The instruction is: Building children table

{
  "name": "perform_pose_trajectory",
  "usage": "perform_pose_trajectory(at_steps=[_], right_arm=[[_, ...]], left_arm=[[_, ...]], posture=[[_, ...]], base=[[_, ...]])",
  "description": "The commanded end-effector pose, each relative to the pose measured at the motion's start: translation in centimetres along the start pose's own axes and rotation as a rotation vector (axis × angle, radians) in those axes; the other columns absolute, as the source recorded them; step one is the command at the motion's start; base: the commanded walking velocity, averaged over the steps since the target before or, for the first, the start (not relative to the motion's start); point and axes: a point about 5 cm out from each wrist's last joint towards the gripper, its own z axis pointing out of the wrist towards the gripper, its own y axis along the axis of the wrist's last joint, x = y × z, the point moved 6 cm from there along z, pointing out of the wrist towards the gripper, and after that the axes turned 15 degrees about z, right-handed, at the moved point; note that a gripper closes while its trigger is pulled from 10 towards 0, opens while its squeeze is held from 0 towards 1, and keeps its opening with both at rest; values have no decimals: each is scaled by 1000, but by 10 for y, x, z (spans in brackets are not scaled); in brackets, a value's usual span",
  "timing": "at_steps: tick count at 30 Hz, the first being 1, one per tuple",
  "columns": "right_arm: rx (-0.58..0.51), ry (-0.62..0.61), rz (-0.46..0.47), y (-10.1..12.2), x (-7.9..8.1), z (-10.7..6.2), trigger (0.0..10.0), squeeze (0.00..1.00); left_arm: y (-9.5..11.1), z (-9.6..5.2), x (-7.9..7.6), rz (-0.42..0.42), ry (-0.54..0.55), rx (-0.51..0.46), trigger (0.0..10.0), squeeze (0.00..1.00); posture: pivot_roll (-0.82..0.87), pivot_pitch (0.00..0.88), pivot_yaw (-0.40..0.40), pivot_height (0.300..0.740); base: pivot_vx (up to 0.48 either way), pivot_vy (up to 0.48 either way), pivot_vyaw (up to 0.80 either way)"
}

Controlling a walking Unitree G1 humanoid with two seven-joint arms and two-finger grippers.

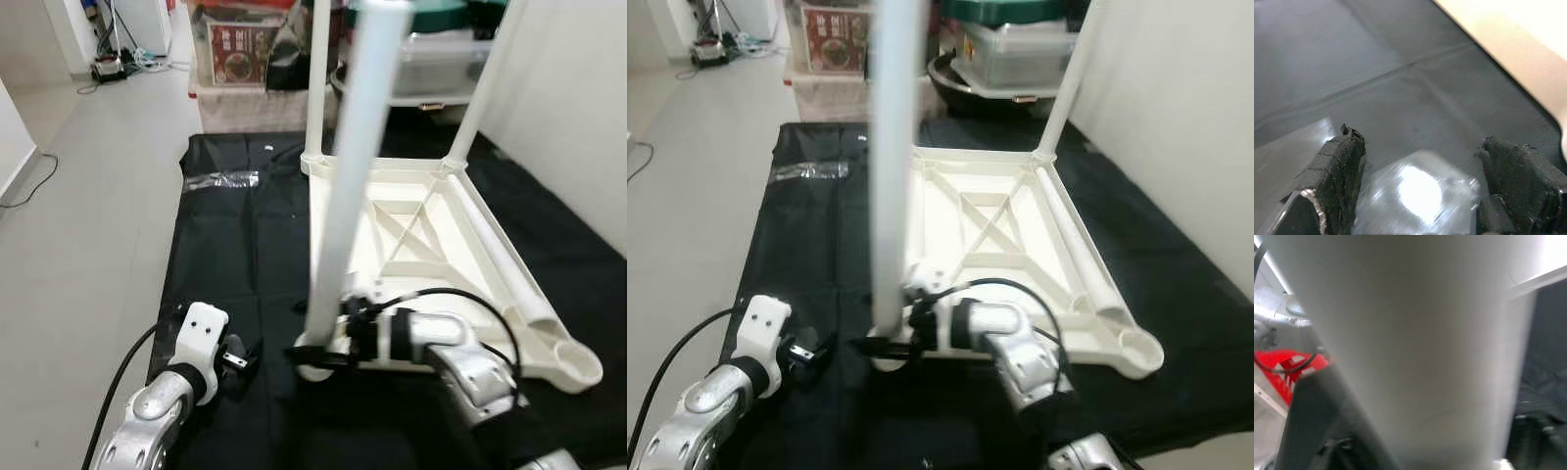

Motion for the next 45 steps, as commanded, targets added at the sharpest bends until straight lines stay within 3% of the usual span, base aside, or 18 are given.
perform_pose_trajectory(at_steps=[1, 5, 6, 8, 9, 13, 14, 15, 18, 19, 24, 25, 32, 37, 38, 41, 42, 45], right_arm=[[-104, -253, 17, 12, -34, -1, 0, 0], [-209, -789, 70, 16, -98, -29, 0, 0], [-239, -1174, 148, 4, -128, -79, 0, 0], [-239, -1174, 148, 4, -128, -79, 0, 0], [-220, -1561, 200, -21, -128, -147, 0, 0], [-197, -1612, 208, -29, -119, -159, 0, 0], [-161, -1595, 207, -34, -114, -157, 0, 0], [-151, -1511, 213, -32, -112, -142, 10000, 0], [-261, -1245, 202, -2, -108, -99, 10000, 0], [-345, -1119, 186, 20, -105, -81, 10000, 1000], [-442, -972, 159, 54, -101, -64, 10000, 1000], [-453, -910, 142, 69, -103, -58, 10000, 0], [-339, -470, 98, 113, -92, -42, 10000, 0], [-118, -130, 36, 71, -51, -22, 10000, 0], [-65, -4, 54, 54, -30, -16, 7647, 0], [-42, 70, 71, 46, -17, -13, 7647, 0], [-41, 115, 92, 40, -6, -8, 2392, 0], [-81, -55, 130, 35, -26, 4, 0, 0]], left_arm=[[-5, -3, 1, 2, -8, 16, 10000, 0], [-5, -3, 1, 8, -10, 17, 10000, 0], [-5, -3, 0, 6, -12, 16, 10000, 0], [-5, -3, 0, 6, -12, 16, 10000, 0], [-5, -1, -5, 3, -21, 15, 10000, 0], [-5, 0, -7, 4, -25, 16, 10000, 0], [-5, 0, -9, 3, -28, 17, 10000, 0], [-4, 1, -10, 4, -33, 13, 10000, 0], [-6, 2, -10, 6, -37, 13, 10000, 0], [-6, 2, -8, 6, -35, 13, 10000, 0], [-5, 1, -5, 5, -32, 9, 10000, 0], [-5, 1, -4, 6, -30, 8, 10000, 0], [-6, 1, 0, 7, -16, 11, 10000, 0], [-2, 4, -2, 8, -19, 1, 10000, 0], [-3, 4, -3, 11, -20, 2, 10000, 0], [-3, 4, -3, 14, -21, 4, 10000, 0], [-4, 1, -2, 11, -15, 9, 10000, 0], [-8, -2, -2, 10, -12, 18, 10000, 0]], posture=[[124, 0, -71, 740], [121, 0, -67, 740], [108, 0, -55, 740], [108, 0, -55, 740], [93, 0, -46, 740], [92, 0, -44, 740], [89, 0, -42, 740], [86, 0, -41, 740], [84, 0, -41, 740], [88, 0, -43, 740], [93, 0, -51, 740], [100, 0, -60, 740], [110, 0, -71, 740], [121, 0, -75, 740], [132, 0, -84, 740], [132, 0, -84, 740], [135, 0, -84, 740], [138, 0, -87, 740]], base=[[0, 0, 0], [0, 0, 0], [0, 0, 0], [0, 0, 0], [0, 0, 0], [0, 0, 0], [0, 0, 0], [0, 0, 0], [0, 0, 0], [0, 0, 0], [0, 0, 0], [0, 0, 0], [0, 0, 0], [0, 0, 0], [0, 0, 0], [0, 0, 0], [0, 0, 0], [0, 0, 0]])
